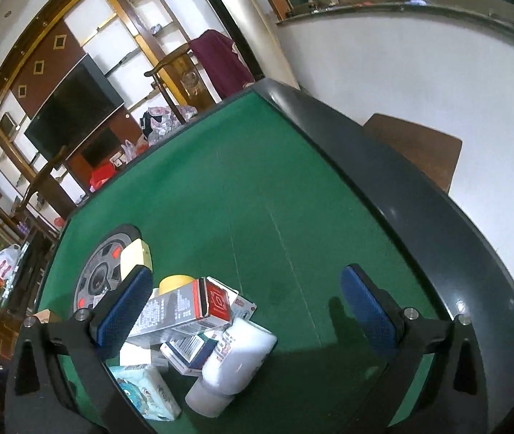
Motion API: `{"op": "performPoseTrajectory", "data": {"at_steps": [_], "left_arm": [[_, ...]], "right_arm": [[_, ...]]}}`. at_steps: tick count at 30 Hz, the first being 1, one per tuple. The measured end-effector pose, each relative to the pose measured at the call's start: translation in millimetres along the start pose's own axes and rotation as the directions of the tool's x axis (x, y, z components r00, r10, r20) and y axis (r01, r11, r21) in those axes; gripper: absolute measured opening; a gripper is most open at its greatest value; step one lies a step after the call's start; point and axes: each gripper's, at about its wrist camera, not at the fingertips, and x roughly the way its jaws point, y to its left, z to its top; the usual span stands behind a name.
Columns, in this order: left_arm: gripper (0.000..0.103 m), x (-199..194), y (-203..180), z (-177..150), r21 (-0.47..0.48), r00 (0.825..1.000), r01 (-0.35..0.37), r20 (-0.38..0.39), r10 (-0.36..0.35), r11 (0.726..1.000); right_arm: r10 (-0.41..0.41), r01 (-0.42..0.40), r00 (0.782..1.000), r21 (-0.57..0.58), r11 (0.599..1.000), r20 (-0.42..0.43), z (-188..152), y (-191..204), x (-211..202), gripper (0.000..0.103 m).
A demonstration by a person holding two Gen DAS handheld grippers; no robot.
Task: Organize objects
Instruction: 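Grasp the blue cartoon-printed package with the left tool and lift it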
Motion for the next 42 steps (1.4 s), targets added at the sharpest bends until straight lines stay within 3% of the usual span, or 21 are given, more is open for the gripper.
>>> {"op": "performPoseTrajectory", "data": {"at_steps": [6, 16, 18, 19, 21, 23, 24, 28, 31, 33, 34, 35, 37, 39, 40, 42], "left_arm": [[0.088, 12.8, -13.1, 12.5, -0.061, 0.984, 0.176, 0.006, -0.176, 0.982], [0.087, 53.9, -46.6, 15.4, -0.097, 0.94, 0.324, -0.083, -0.332, 0.941], [0.072, 52.8, -47.6, 11.4, -0.086, 0.932, 0.349, -0.077, -0.355, 0.933], [0.056, 51.0, -46.7, 9.5, -0.085, 0.924, 0.369, -0.076, -0.375, 0.926], [0.045, 45.6, -44.1, 6.3, -0.083, 0.925, 0.368, -0.072, -0.374, 0.926], [0.017, 39.9, -42.1, 0.0, -0.06, 0.928, 0.362, -0.076, -0.366, 0.93], [0.015, 37.5, -40.3, -4.8, -0.048, 0.93, 0.355, -0.087, -0.358, 0.934], [0.015, 25.6, -22.5, -26.8, -0.047, 0.939, 0.325, -0.101, -0.329, 0.944], [0.02, 15.6, -2.4, -36.9, -0.101, 0.932, 0.339, -0.099, -0.348, 0.935], [0.041, 10.6, 11.9, -38.0, -0.144, 0.926, 0.357, -0.077, -0.37, 0.923], [0.06, 7.1, 16.0, -36.6, -0.16, 0.927, 0.358, -0.058, -0.371, 0.92], [0.066, 4.7, 18.1, -34.2, -0.17, 0.929, 0.357, -0.035, -0.368, 0.918], [0.066, 0.2, 16.4, -22.8, -0.157, 0.927, 0.372, 0.017, -0.374, 0.915], [0.081, 0.9, 2.6, -8.8, -0.065, 0.924, 0.381, 0.059, -0.377, 0.923], [0.089, 4.8, -3.2, -4.0, -0.021, 0.932, 0.357, 0.068, -0.355, 0.934], [0.089, 18.6, -11.4, 5.5, 0.064, 0.953, 0.29, 0.077, -0.294, 0.955]], "right_arm": [[0.014, -0.014, 1.0, 0.003, 1.0, -0.003, 0.0, -1.0, -1.0, 0.103], [-0.001, 0.001, 1.0, -0.02, 1.0, -0.007, -1.5, 3.7, 1.5, 0.103], [-0.002, 0.002, 1.0, -0.025, 1.0, -0.012, -2.1, 4.5, 2.8, 0.103], [-0.005, 0.005, 1.0, -0.029, 1.0, -0.013, -2.5, 5.4, 3.3, 0.103], [-0.012, 0.011, 1.0, -0.035, 0.999, -0.015, -2.0, 6.8, 5.0, 0.103], [-0.012, 0.012, 1.0, -0.037, 0.999, -0.019, -2.4, 7.0, 6.4, 0.103], [-0.014, 0.013, 1.0, -0.037, 0.999, -0.02, -1.8, 6.8, 6.9, 0.103], [-0.021, 0.021, 1.0, -0.035, 0.999, -0.022, -1.7, 5.8, 7.8, 0.103], [-0.019, 0.018, 0.999, -0.029, 0.999, -0.029, -1.5, 4.8, 9.1, 0.103], [-0.016, 0.015, 0.999, -0.026, 1.0, -0.03, -1.2, 4.4, 9.5, 0.103], [-0.017, 0.016, 0.999, -0.026, 1.0, -0.031, -1.2, 4.4, 9.7, 0.103], [-0.017, 0.016, 0.999, -0.026, 1.0, -0.031, -1.2, 4.3, 9.8, 0.103], [-0.015, 0.014, 0.999, -0.028, 0.999, -0.034, -2.0, 4.5, 9.9, 0.103], [-0.019, 0.018, 0.999, -0.033, 0.999, -0.035, -2.6, 4.9, 9.7, 0.103], [-0.022, 0.021, 0.999, -0.035, 0.999, -0.034, -2.9, 4.9, 9.3, 0.103], [-0.032, 0.031, 0.999, -0.041, 0.999, -0.032, -2.9, 5.0, 9.3, 0.103]]}}
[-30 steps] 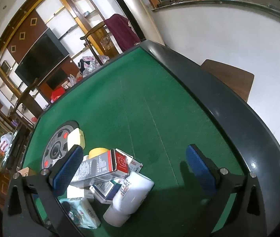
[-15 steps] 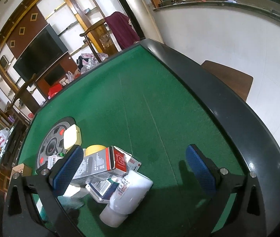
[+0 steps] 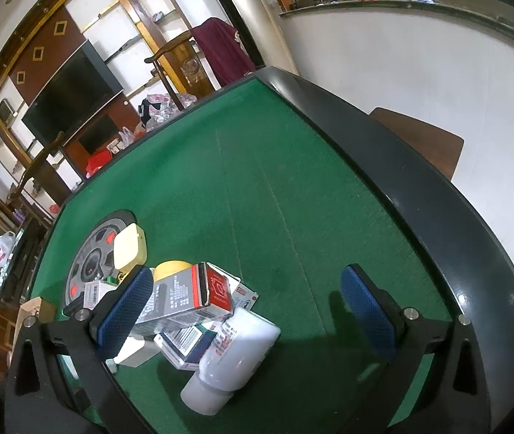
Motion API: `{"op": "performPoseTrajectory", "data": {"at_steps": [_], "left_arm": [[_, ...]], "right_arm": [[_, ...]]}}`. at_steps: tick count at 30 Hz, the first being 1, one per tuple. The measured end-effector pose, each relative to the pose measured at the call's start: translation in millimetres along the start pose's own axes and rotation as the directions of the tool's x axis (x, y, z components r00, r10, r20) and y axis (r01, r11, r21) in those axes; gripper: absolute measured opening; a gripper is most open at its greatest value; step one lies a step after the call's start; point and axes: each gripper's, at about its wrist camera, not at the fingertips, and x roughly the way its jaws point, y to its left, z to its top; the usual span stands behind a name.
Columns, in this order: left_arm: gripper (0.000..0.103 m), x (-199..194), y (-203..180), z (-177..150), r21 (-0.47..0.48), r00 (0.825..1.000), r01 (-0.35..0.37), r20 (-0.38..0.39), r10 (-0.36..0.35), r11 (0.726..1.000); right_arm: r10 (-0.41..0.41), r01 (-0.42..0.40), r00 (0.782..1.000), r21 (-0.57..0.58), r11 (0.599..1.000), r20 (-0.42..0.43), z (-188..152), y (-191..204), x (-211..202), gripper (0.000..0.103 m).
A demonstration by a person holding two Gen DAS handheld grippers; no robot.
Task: Organize objects
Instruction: 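Grasp the blue cartoon-printed package with the left tool and lift it, then carry the blue package boxward with the left tool while the right tool grasps the white barcode box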
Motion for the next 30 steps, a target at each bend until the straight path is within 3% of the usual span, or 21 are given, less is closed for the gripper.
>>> {"op": "performPoseTrajectory", "data": {"at_steps": [3, 11, 18, 21, 24, 26, 28, 30], "left_arm": [[0.089, 9.8, -3.3, 4.5, 0.059, 0.999, -0.044, -0.019, 0.045, 0.997], [0.09, -4.7, 35.7, -25.5, -0.07, 0.998, -0.058, -0.044, 0.055, 0.996], [0.09, 28.0, 45.4, -6.5, -0.063, 0.999, -0.01, -0.047, 0.007, 0.998], [0.089, 43.6, 58.1, 3.3, -0.175, 0.997, 0.047, -0.057, -0.057, 0.984], [0.089, 51.8, 73.9, 12.9, -0.353, 0.992, 0.108, -0.029, -0.126, 0.929], [0.089, 61.8, 72.8, 16.1, -0.385, 0.995, 0.047, -0.065, -0.077, 0.922], [0.09, 73.1, 65.1, 15.6, -0.363, 0.994, -0.003, -0.099, -0.036, 0.932], [0.089, 71.9, 65.2, 11.2, -0.379, 0.995, 0.033, -0.079, -0.068, 0.925]], "right_arm": [[-0.003, 0.003, 1.0, -0.002, 1.0, 0.003, 0.4, -0.3, 0.2, 0.103], [0.013, -0.013, 1.0, 0.026, 1.0, -0.013, 1.4, -4.1, 2.3, 0.103], [-0.006, 0.007, 1.0, 0.01, 1.0, -0.015, -1.0, -2.6, 2.6, 0.103], [-0.019, 0.019, 1.0, 0.009, 1.0, -0.014, -1.1, -3.1, 3.2, 0.103], [-0.023, 0.023, 1.0, 0.006, 1.0, -0.02, -1.1, -2.4, 5.5, 0.103], [-0.027, 0.027, 0.999, -0.002, 1.0, -0.028, -1.1, -0.7, 7.7, 0.103], [-0.032, 0.032, 0.999, -0.009, 0.999, -0.031, -1.8, 0.6, 8.5, 0.103], [-0.039, 0.038, 0.999, -0.013, 0.999, -0.028, -2.4, 0.8, 8.0, 0.103]]}}
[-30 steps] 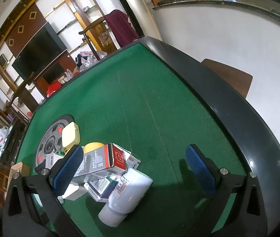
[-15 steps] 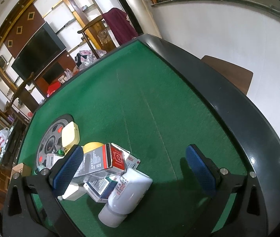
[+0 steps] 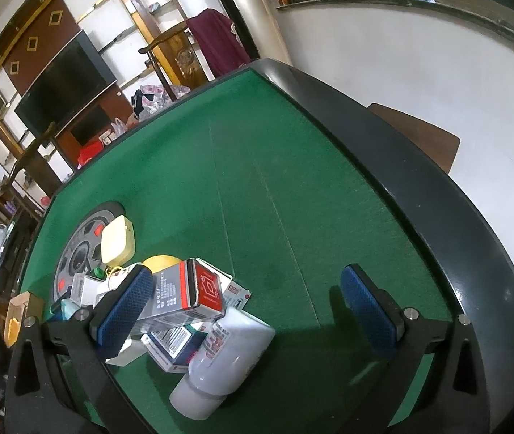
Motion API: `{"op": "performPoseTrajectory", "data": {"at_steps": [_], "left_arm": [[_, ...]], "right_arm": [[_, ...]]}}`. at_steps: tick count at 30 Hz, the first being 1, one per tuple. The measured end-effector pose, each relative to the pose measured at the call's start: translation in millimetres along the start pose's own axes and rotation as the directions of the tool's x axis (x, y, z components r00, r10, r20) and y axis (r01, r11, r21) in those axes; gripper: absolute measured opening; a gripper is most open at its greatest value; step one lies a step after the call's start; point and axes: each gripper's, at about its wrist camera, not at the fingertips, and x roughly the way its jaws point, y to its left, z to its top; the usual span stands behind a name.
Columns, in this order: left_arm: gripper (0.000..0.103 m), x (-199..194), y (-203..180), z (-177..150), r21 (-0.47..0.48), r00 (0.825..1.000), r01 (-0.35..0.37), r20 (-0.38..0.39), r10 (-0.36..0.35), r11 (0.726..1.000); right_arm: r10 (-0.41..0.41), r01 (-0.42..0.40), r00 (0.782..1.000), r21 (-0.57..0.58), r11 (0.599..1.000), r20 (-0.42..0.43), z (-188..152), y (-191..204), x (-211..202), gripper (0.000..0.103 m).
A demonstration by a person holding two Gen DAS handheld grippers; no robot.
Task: Organize objects
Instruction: 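Carry the blue package boxward with the left tool while the right tool grasps the white barcode box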
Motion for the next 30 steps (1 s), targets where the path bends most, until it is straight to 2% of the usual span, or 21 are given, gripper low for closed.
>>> {"op": "performPoseTrajectory", "data": {"at_steps": [2, 4, 9, 13, 16, 19, 20, 22, 23, 24, 25, 27, 30], "left_arm": [[0.072, -5.3, 5.8, -3.7, -0.017, 0.998, 0.062, -0.03, -0.063, 0.998], [0.072, -14.9, 11.0, -12.4, 0.003, 0.996, 0.067, -0.064, -0.067, 0.998], [0.072, -40.4, 25.1, -45.1, 0.127, 0.994, 0.042, -0.106, -0.028, 0.991], [0.074, -58.8, 34.0, -60.2, 0.146, 0.987, 0.107, -0.135, -0.088, 0.983], [0.076, -60.5, 35.7, -64.5, 0.17, 0.991, 0.075, -0.126, -0.054, 0.983], [0.084, -64.9, 32.0, -69.8, 0.177, 0.993, 0.064, -0.112, -0.045, 0.982], [0.085, -64.7, 28.8, -72.0, 0.192, 0.994, 0.047, -0.105, -0.027, 0.98], [0.087, -64.1, 17.0, -81.2, 0.269, 0.995, -0.043, -0.072, 0.064, 0.962], [0.081, -66.0, 13.7, -83.7, 0.283, 0.996, -0.059, -0.051, 0.076, 0.957], [0.073, -66.7, 13.8, -83.6, 0.272, 0.996, -0.046, -0.062, 0.066, 0.961], [0.07, -68.8, 15.8, -83.0, 0.247, 0.997, -0.04, -0.059, 0.056, 0.968], [0.069, -75.5, 21.7, -82.4, 0.205, 0.998, -0.044, -0.038, 0.053, 0.978], [0.069, -93.2, 37.9, -81.4, 0.096, 1.0, -0.005, -0.009, 0.006, 0.995]], "right_arm": [[-0.005, 0.005, 1.0, 0.002, 1.0, 0.005, -0.2, -1.2, -1.1, 0.103], [-0.004, 0.004, 1.0, 0.004, 1.0, 0.003, 0.1, -1.8, -1.2, 0.103], [-0.001, 0.001, 1.0, 0.006, 1.0, 0.0, 0.0, -2.1, -1.1, 0.103], [0.001, -0.001, 1.0, 0.005, 1.0, -0.001, -1.2, -1.8, -1.8, 0.103], [0.007, -0.007, 1.0, 0.011, 1.0, -0.005, -1.2, -2.6, -1.6, 0.103], [0.005, -0.005, 1.0, 0.008, 1.0, -0.001, -1.7, -2.0, -2.3, 0.103], [0.002, -0.002, 1.0, 0.003, 1.0, 0.001, -2.0, -1.3, -2.8, 0.103], [-0.007, 0.007, 1.0, -0.006, 1.0, 0.01, -2.4, 0.1, -4.0, 0.103], [-0.012, 0.013, 1.0, -0.013, 1.0, 0.014, -2.4, 1.2, -4.6, 0.103], [-0.016, 0.016, 1.0, -0.018, 1.0, 0.017, -2.1, 1.8, -4.7, 0.103], [-0.019, 0.019, 1.0, -0.022, 1.0, 0.02, -1.9, 2.3, -4.9, 0.103], [-0.025, 0.026, 0.999, -0.029, 0.999, 0.026, -1.6, 3.0, -5.7, 0.103], [-0.032, 0.033, 0.999, -0.032, 0.999, 0.032, -1.5, 3.0, -6.5, 0.103]]}}
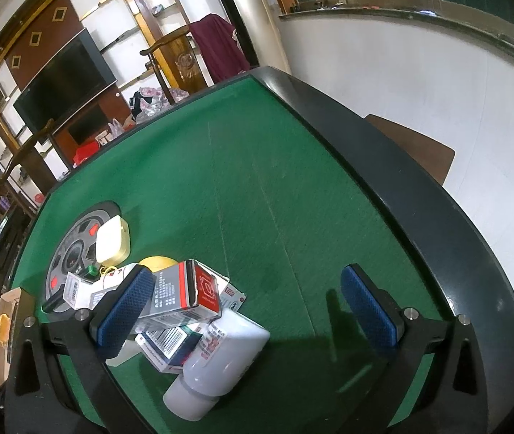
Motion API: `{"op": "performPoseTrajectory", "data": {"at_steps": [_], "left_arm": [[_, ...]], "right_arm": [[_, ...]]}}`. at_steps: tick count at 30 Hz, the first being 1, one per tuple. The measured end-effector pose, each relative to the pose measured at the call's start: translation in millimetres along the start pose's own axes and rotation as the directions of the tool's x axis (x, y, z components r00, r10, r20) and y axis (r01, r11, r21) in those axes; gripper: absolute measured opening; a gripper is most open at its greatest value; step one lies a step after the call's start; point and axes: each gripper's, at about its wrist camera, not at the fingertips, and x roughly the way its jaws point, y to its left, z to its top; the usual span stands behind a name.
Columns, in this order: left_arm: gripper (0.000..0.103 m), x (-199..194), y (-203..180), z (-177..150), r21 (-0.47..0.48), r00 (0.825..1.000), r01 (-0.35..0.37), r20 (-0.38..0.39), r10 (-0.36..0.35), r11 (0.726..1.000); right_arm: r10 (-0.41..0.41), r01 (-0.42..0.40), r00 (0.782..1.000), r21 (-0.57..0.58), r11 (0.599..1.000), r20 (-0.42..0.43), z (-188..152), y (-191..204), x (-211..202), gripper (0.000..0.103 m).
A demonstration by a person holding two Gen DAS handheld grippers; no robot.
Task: Organize objects
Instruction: 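Carry the blue package boxward with the left tool while the right tool grasps the white barcode box, then lower the blue package and white barcode box into the box and open both tools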
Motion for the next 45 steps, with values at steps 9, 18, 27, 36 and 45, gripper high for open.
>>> {"op": "performPoseTrajectory", "data": {"at_steps": [9, 18, 27, 36, 45], "left_arm": [[0.069, -49.4, 20.7, 0.7, -0.099, 0.996, -0.004, 0.092, 0.013, 0.995], [0.069, -112.6, 69.7, -24.2, -0.163, 0.982, 0.001, 0.188, 0.03, 0.987], [0.069, -137.5, 175.0, -63.4, -0.339, 0.971, -0.104, 0.17, 0.17, 0.935], [0.069, -128.9, 220.2, -84.3, -0.432, 0.974, -0.088, 0.151, 0.169, 0.897], [0.069, -116.0, 239.4, -46.9, -0.302, 0.962, -0.234, 0.065, 0.265, 0.924]], "right_arm": [[0.052, -0.05, 0.997, -0.044, 0.998, 0.053, -2.8, 22.0, -23.1, 0.103], [0.022, -0.111, 0.987, -0.577, 0.809, -0.158, -11.2, 183.6, 15.8, 0.103], [-0.191, 0.016, 0.974, -0.812, 0.583, -0.118, -49.9, 243.3, 79.4, 0.086], [-0.153, -0.021, 0.97, -0.696, 0.718, -0.187, -37.8, 237.0, 69.0, 0.053], [0.21, -0.391, 0.895, -0.466, 0.794, -0.394, -54.9, 298.7, 14.4, 0.053]]}}
